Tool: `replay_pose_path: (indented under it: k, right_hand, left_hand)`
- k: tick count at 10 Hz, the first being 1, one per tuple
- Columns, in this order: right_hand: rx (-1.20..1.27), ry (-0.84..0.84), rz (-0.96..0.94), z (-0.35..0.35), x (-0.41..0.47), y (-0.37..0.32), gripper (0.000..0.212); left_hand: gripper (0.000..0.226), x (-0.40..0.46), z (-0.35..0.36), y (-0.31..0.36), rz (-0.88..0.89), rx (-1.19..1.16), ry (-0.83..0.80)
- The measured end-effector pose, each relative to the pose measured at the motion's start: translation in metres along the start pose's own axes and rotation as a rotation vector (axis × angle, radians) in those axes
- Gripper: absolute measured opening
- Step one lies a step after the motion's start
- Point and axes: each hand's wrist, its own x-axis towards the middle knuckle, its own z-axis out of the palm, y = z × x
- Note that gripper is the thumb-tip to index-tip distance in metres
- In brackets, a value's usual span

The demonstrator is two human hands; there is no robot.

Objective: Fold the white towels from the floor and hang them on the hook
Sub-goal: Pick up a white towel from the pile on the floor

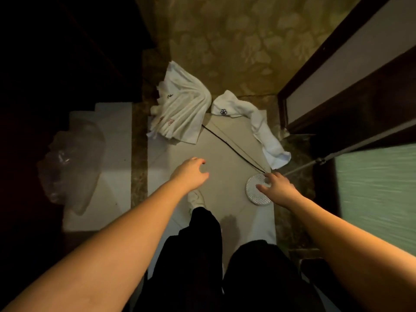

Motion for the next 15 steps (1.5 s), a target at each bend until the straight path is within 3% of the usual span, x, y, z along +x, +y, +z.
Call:
replay_pose_path:
  k: [2, 4, 5, 6, 7, 8, 9, 10, 11, 13, 14, 15]
  right_hand:
    - [0.316, -0.036, 0.166, 0.001, 0.12, -0.002, 0.062]
    - [0.643, -0.038, 0.353, 0.014, 0.252, 0.049, 0.063]
    - [0.725, 0.05, 0.502, 0.033, 0.318, 0.083, 0.058]
    - [0.822, 0.199, 0.59, 0.051, 0.379, 0.117, 0.052]
    - [0.95, 0.29, 0.695, 0.061, 0.428, 0.141, 0.063]
    - [1.208, 0.416, 0.839, 0.077, 0.472, 0.17, 0.072]
    - [1.364, 0.442, 0.911, 0.093, 0.49, 0.186, 0.062]
    - [1.501, 0.405, 0.893, 0.11, 0.503, 0.194, 0.059]
    - [1.546, 0.393, 0.938, 0.121, 0.508, 0.192, 0.071]
    - [1.467, 0.571, 0.874, 0.127, 0.507, 0.191, 0.067]
    - [1.546, 0.65, 0.657, 0.12, 0.498, 0.184, 0.054]
    - [1.829, 0.547, 0.357, 0.106, 0.494, 0.175, 0.036]
  left_hand:
    - [0.051, 0.143, -0.008, 0.016, 0.088, 0.085, -0.09]
    - [0.048, 0.292, 0.036, 0.047, 0.104, 0.017, -0.179]
    - [0.044, 0.367, 0.071, 0.067, 0.126, -0.004, -0.229]
    - [0.04, 0.436, 0.112, 0.084, 0.068, -0.153, -0.28]
    - [0.034, 0.494, 0.152, 0.097, -0.106, -0.468, -0.35]
    - [0.047, 0.543, 0.191, 0.1, -0.202, -0.6, -0.365]
    - [0.059, 0.572, 0.22, 0.1, -0.273, -0.712, -0.343]
    - [0.049, 0.598, 0.243, 0.108, -0.3, -0.8, -0.376]
    - [0.025, 0.61, 0.256, 0.115, -0.293, -0.842, -0.349]
    - [0.014, 0.619, 0.255, 0.115, -0.279, -0.792, -0.242]
    - [0.007, 0.614, 0.245, 0.115, -0.288, -0.818, -0.252]
    - [0.014, 0.605, 0.239, 0.125, -0.184, -0.857, -0.358]
